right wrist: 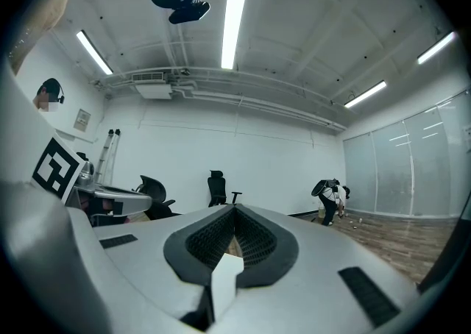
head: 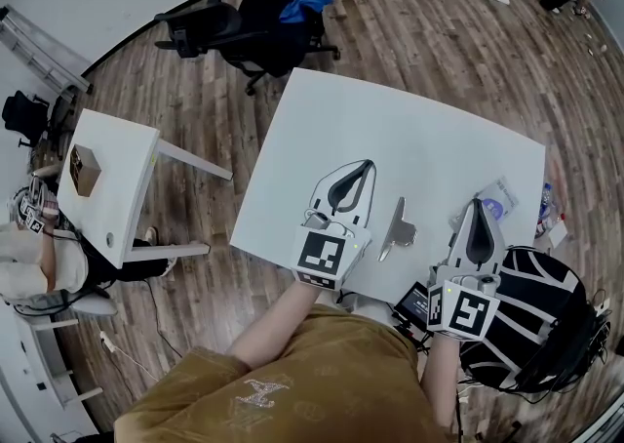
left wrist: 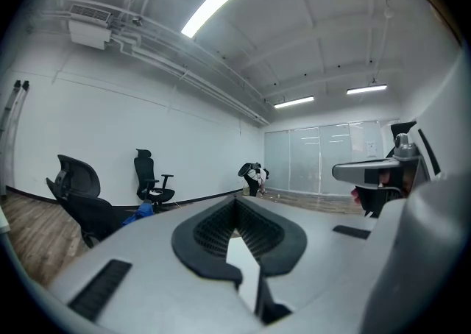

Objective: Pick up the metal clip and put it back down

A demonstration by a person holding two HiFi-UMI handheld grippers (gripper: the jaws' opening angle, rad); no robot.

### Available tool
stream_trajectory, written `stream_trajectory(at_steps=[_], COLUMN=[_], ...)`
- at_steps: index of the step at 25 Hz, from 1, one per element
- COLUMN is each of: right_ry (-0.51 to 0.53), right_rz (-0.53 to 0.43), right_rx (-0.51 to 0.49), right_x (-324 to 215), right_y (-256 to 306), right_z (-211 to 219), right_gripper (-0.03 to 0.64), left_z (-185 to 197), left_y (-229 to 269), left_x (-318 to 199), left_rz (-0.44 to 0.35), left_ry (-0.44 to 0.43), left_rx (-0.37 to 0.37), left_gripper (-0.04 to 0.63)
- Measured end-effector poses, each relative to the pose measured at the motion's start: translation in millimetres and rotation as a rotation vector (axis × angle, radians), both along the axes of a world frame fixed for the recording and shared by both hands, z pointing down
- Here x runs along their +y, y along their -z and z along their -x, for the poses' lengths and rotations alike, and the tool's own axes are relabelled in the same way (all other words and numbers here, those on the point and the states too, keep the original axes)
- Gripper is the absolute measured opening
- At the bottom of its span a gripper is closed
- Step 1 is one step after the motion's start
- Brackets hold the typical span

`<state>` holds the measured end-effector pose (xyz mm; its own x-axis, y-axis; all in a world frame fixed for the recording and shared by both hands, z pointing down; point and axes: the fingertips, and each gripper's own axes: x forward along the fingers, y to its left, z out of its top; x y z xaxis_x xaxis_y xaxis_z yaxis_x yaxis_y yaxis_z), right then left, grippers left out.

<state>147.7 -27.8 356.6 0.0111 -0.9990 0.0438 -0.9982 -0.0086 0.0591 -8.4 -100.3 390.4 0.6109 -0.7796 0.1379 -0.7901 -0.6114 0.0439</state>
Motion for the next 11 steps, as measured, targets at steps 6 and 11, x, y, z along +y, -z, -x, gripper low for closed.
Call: stream_trajectory(at_steps=[6, 11], right_ry=[-0.003, -0.006], right_rz=[0.01, 0.015], right_rx=[-0.008, -0.008], right_x=[-0.9, -1.7], right_y=[-3.8, -5.2], right_z=[-1.4, -2.8], right_gripper=[0.009, 0.009], left_z=[-0.2, 1.2], left_y=[-3.5, -5.0], left_x=[-0.4, -1.0], left_rz=[0.008, 0.012], left_ry=[-0.005, -0.001], left_rx=[0.001, 0.0], left_gripper=[-0.002, -0.001])
